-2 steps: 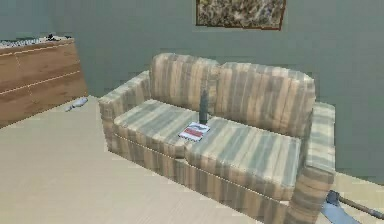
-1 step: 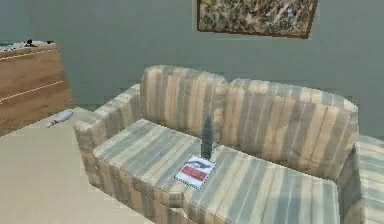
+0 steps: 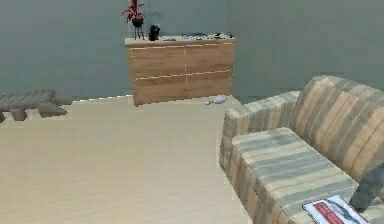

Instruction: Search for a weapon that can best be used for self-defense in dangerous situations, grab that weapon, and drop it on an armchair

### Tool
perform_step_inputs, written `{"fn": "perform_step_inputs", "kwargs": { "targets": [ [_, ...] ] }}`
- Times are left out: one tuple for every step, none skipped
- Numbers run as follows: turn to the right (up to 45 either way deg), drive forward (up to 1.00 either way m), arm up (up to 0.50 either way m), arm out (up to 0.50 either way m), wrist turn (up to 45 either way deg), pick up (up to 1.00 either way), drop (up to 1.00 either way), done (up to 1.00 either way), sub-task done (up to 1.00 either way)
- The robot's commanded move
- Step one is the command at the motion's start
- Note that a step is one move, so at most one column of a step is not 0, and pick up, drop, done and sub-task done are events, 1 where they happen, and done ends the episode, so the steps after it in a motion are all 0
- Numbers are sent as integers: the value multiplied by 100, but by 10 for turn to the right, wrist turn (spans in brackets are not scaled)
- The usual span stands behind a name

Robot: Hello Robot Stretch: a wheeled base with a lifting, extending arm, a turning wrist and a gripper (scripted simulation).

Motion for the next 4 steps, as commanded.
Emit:
{"fn": "perform_step_inputs", "kwargs": {
  "targets": [
    [-360, 0, 0, 0, 0, 0, 0, 0, 0],
    [450, 0, 0, 0, 0, 0, 0, 0, 0],
    [60, 0, 0, 0, 0, 0, 0, 0, 0],
    [0, 80, 0, 0, 0, 0, 0, 0, 0]
  ]
}}
